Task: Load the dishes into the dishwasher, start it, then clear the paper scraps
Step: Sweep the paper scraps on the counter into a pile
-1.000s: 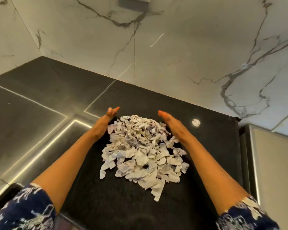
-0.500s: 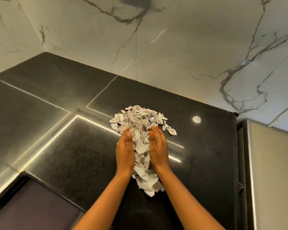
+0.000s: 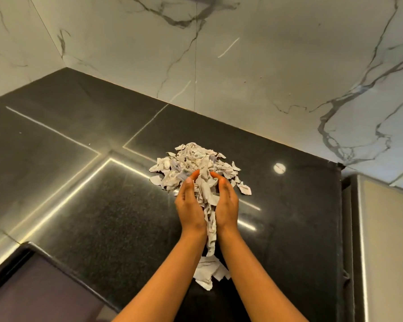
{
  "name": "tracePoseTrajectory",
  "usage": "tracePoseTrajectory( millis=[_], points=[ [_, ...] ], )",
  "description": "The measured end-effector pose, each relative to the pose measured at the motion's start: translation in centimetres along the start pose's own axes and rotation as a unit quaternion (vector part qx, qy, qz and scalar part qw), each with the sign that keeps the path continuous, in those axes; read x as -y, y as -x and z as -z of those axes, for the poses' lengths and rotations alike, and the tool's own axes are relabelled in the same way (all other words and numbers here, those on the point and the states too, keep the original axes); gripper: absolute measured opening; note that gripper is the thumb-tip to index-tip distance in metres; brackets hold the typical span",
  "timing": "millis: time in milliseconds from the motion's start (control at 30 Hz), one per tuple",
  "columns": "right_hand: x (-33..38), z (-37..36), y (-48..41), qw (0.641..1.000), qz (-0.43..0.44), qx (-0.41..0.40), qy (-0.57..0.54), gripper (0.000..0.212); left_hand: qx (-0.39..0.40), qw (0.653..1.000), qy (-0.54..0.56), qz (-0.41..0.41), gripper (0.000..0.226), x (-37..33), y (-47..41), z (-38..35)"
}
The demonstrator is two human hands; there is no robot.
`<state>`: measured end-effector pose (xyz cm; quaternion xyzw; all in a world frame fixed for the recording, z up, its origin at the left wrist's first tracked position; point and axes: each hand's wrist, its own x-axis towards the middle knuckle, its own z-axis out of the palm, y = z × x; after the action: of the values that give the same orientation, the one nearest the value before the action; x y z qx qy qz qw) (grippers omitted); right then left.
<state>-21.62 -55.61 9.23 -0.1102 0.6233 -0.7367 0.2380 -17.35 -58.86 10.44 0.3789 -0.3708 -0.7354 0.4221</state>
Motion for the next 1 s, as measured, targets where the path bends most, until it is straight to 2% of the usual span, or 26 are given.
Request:
tracePoseTrajectory(
  millis=[167, 467, 633, 800, 1000],
  points=[
    [1.7, -0.8, -0.3, 1.000, 0.021, -0.011, -0.014, 0.032, -0.006, 0.998, 0.058, 0.003, 0.027, -1.5, -0.1, -0.9],
    [5.0, -6.1, 4.1, 0.994, 0.048, 0.052, -0.084, 0.035, -0.040, 0.988, 0.139, -0.045, 0.034, -6.9, 1.3, 2.4],
    [4.5, -11.8, 12.1, 0.980, -0.006, 0.156, -0.124, 0.041, -0.102, 0.970, 0.186, -0.117, 0.032, -11.9, 5.2, 10.2],
    [0.4, -16.7, 22.8, 0.956, -0.082, 0.240, -0.147, 0.037, -0.194, 0.948, 0.196, -0.161, 0.031, -14.5, 10.7, 21.3],
    [-10.0, -18.5, 36.0, 0.934, -0.197, 0.283, -0.091, 0.038, -0.339, 0.914, 0.168, -0.145, 0.034, -11.0, 17.8, 36.4]
  ],
)
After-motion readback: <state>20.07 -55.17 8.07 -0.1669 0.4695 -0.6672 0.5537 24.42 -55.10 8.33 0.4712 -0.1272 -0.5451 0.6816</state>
